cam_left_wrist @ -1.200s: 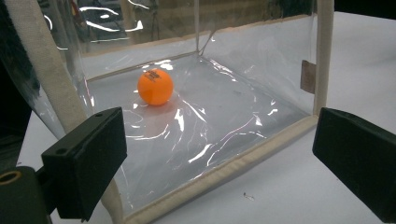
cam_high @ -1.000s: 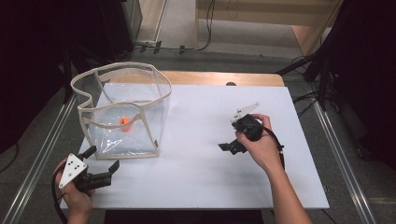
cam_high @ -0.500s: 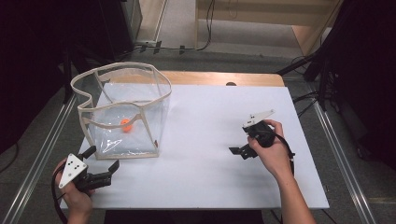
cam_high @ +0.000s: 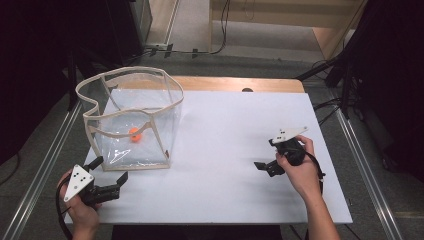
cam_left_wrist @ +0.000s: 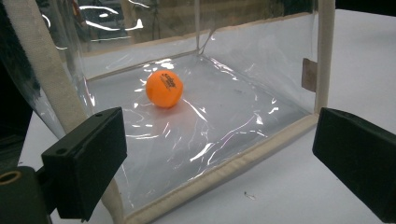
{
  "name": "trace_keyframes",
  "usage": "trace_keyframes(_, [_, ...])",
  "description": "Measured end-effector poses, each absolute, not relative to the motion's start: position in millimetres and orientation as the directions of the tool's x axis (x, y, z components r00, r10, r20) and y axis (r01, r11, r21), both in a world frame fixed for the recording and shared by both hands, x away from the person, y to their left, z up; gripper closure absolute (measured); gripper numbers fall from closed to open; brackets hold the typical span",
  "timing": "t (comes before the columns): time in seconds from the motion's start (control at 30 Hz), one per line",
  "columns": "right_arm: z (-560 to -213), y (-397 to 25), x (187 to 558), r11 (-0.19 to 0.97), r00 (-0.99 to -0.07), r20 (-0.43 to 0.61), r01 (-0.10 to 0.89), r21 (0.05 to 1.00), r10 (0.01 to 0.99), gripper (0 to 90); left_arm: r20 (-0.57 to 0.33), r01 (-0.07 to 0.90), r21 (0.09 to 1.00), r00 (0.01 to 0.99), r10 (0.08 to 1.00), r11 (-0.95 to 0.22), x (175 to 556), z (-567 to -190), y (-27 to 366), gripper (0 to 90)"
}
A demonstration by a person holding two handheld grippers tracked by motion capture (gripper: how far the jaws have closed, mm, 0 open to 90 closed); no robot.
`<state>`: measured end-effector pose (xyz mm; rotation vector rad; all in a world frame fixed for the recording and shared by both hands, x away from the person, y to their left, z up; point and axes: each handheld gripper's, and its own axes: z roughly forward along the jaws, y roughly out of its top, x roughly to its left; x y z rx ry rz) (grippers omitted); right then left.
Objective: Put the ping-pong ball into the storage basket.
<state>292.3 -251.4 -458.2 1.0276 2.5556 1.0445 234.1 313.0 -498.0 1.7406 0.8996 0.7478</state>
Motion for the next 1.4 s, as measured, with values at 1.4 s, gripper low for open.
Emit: trace_keyframes(1.4, [-498, -319, 246, 0.344, -0.652, 0.147, 0.563, 0.751, 0.744, 0.0, 0.082, 0.226, 0.946, 0.529, 0.844, -0.233, 235, -498, 312, 3.6])
